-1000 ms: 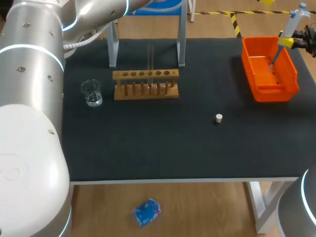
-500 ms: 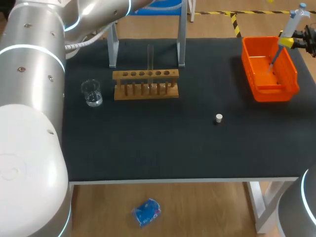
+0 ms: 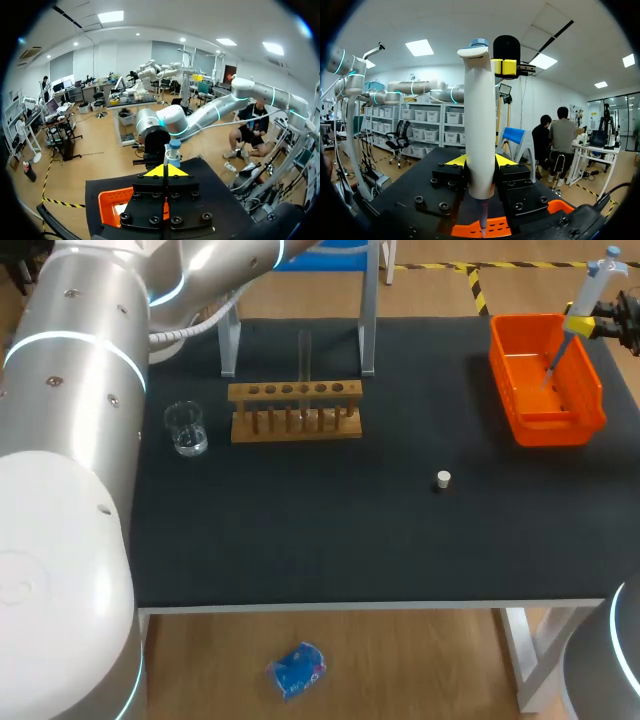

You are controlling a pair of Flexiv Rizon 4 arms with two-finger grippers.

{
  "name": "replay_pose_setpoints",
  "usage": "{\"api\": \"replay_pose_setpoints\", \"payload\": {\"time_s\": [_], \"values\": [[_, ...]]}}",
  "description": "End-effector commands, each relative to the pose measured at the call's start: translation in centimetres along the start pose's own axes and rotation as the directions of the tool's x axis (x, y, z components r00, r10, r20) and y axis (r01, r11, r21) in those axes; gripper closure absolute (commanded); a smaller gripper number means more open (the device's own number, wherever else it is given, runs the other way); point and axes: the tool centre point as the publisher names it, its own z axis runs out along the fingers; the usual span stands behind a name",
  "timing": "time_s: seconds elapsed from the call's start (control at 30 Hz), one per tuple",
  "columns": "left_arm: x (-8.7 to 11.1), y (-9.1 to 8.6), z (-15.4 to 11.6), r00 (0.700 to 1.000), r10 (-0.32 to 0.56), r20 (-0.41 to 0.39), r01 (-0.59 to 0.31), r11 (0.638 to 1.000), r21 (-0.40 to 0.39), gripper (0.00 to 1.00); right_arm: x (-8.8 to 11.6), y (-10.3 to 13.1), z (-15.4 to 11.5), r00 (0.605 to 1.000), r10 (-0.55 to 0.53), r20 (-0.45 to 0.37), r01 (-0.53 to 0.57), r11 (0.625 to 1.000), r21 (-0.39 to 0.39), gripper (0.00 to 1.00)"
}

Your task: Invert the test tube, pick up the pipette, mount the tip to pipette, aspirate from beaker and dispense into the tube, eject the tip, return the pipette, and cap with the stopper.

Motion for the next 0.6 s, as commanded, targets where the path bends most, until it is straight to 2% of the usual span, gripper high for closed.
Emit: {"api": "replay_pose_setpoints", "payload": {"time_s": [0.03,0.27,0.47,0.6], "values": [[-0.4,-0.1,0.7,1.0,0.019,-0.003,-0.019,0.998,0.059,1.0,-0.1,0.0,-0.1,1.0,-0.001,-0.004,0.001,1.0,0.001,1.0],[0.1,0.5,0.9,1.0,0.024,0.018,-0.026,0.985,0.168,1.0,-0.1,0.0,-0.1,1.0,-0.001,-0.004,0.001,1.0,0.001,1.0],[0.6,0.8,0.8,0.999,0.021,0.044,-0.03,0.979,0.202,1.0,-0.1,0.0,-0.1,1.0,-0.001,-0.004,0.001,1.0,0.001,1.0],[1.0,0.8,1.0,0.998,0.039,0.053,-0.051,0.962,0.267,1.0,-0.1,0.0,-0.1,1.0,-0.001,-0.004,0.001,1.0,0.001,1.0]]}}
